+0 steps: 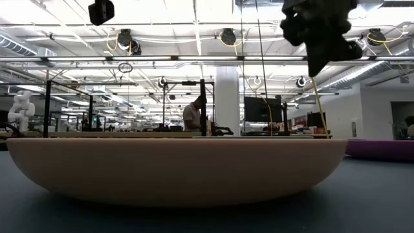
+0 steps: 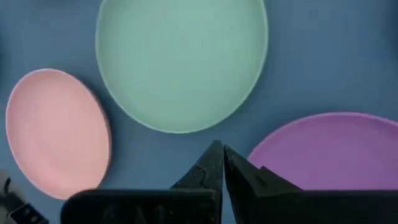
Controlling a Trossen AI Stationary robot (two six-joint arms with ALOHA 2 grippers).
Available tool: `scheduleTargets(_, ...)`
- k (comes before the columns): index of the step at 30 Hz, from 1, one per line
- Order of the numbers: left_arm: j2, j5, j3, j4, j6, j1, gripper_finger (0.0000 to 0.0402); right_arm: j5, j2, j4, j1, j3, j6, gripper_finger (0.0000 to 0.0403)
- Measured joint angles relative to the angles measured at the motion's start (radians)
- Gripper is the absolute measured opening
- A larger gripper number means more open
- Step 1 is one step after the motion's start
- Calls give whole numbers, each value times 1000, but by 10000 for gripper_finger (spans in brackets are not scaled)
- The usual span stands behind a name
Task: Place and stack plates onto a shelf
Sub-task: Put the light green plate on the shelf
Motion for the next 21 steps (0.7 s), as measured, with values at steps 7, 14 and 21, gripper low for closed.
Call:
scheduleTargets(7, 56, -15, 0, 1, -198, 21, 7, 30, 0, 110, -122, -39, -121, 0)
scheduleTargets(14, 71, -39, 0, -1, -317, 1, 7, -133, 0, 273, -184, -157, 8, 0)
scheduleTargets(21, 70, -57, 0, -5, -320, 20, 7, -166, 0, 304, -187, -235, 123, 31)
